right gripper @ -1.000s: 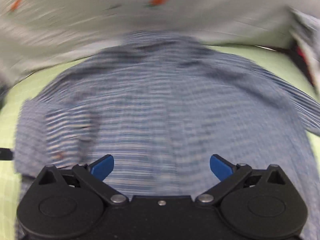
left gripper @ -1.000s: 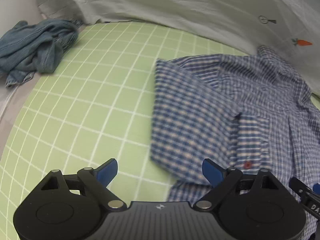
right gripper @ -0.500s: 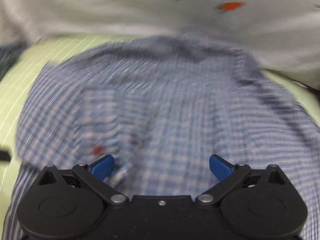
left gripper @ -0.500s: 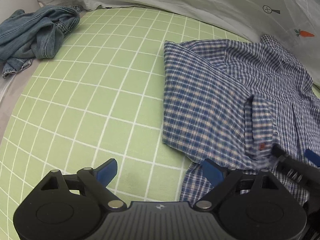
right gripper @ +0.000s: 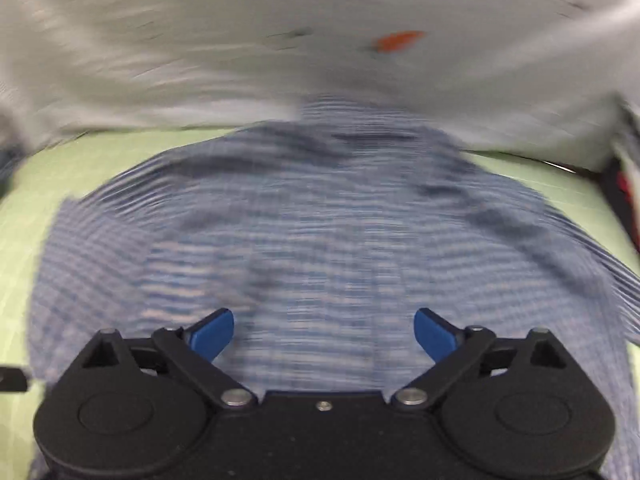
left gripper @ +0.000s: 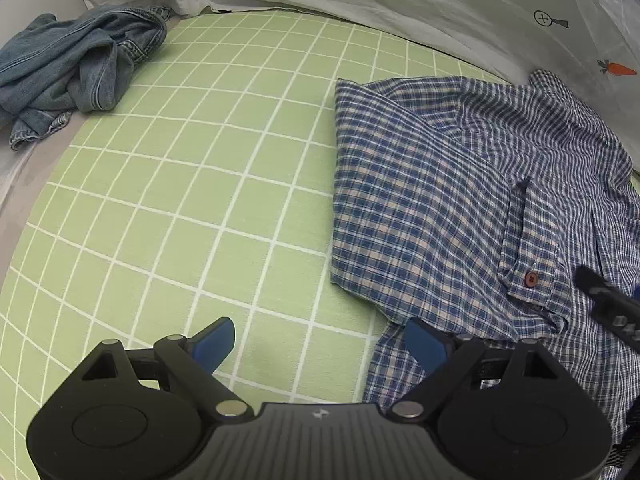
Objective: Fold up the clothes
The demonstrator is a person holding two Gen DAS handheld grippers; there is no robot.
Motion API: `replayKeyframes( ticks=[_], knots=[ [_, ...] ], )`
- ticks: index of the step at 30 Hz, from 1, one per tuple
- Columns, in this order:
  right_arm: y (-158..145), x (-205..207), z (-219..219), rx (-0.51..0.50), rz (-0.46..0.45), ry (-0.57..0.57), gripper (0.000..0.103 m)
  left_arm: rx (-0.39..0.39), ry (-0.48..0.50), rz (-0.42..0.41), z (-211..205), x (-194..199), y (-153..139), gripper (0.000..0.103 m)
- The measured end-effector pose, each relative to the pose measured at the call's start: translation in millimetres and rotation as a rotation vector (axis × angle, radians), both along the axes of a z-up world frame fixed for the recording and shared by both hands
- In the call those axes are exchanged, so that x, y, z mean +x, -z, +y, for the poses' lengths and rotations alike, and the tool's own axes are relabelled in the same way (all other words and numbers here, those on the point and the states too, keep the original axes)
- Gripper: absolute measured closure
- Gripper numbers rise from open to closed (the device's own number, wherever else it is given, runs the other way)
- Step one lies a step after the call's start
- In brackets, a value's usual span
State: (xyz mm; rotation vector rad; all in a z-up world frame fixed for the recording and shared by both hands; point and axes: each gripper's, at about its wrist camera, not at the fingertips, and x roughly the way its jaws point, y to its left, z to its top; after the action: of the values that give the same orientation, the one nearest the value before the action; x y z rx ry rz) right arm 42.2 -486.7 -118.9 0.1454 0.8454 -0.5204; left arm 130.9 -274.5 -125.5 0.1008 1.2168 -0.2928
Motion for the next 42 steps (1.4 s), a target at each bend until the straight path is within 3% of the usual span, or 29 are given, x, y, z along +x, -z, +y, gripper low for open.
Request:
replayKeyframes(
  ticks=[5, 6, 9, 11, 13, 15, 18, 23, 28, 33, 35, 37, 38, 39, 41, 42],
  knots=[
    [12, 39, 33, 0.055, 0.017, -0.122, 0.006, 0.006, -0.011, 0.012, 5, 1, 3, 0.011],
    [15, 44, 36, 0.069, 0.035, -0.126, 0.011, 0.008, -0.012, 0.015, 5, 1, 4, 0.011],
    [24, 47, 35, 0.13, 0.074, -0.126, 0.035, 0.012, -0.01, 0.01, 6, 2, 3, 0.011],
    [26, 40, 29, 0.176, 0.056, -0.106, 0.046, 0.017, -0.013, 0.005, 5, 3, 1, 0.011],
    [23, 30, 22, 0.201, 0.028, -0.104, 0.077, 0.023, -0.014, -0.002, 2, 3, -1, 0.011],
    [13, 16, 9, 0.232, -0.035, -0.118, 0.093, 0.03, -0.013, -0.013, -4, 2, -5, 0.011],
    [-10, -11, -9, 0.197, -0.144, -0.099, 0.093, 0.036, -0.01, -0.044, -15, -6, -16, 0.011],
    [-30, -62, -77, 0.141, -0.264, 0.038, 0.093, 0.038, -0.002, -0.123, -38, -27, -42, 0.011],
    [-34, -101, -176, 0.088, -0.305, 0.194, 0.093, 0.029, -0.031, -0.195, -56, -50, -63, 0.011],
    [-13, -134, -263, 0.108, -0.312, 0.361, 0.093, 0.049, -0.07, -0.259, -63, -74, -77, 0.011],
    [2, -140, -282, 0.138, -0.293, 0.392, 0.086, 0.061, -0.089, -0.268, -62, -82, -80, 0.011],
    [12, -141, -278, 0.135, -0.267, 0.376, 0.054, 0.068, -0.107, -0.268, -59, -88, -81, 0.01],
    [16, -142, -273, 0.124, -0.256, 0.359, 0.029, 0.071, -0.11, -0.27, -56, -92, -82, 0.01],
    [19, -143, -268, 0.114, -0.246, 0.342, 0.016, 0.075, -0.113, -0.271, -54, -96, -82, 0.01],
    [22, -146, -251, 0.104, -0.24, 0.316, 0.0, 0.082, -0.118, -0.275, -49, -103, -83, 0.01],
    [22, -148, -240, 0.104, -0.242, 0.306, 0.0, 0.083, -0.121, -0.276, -46, -105, -83, 0.01]
  ],
)
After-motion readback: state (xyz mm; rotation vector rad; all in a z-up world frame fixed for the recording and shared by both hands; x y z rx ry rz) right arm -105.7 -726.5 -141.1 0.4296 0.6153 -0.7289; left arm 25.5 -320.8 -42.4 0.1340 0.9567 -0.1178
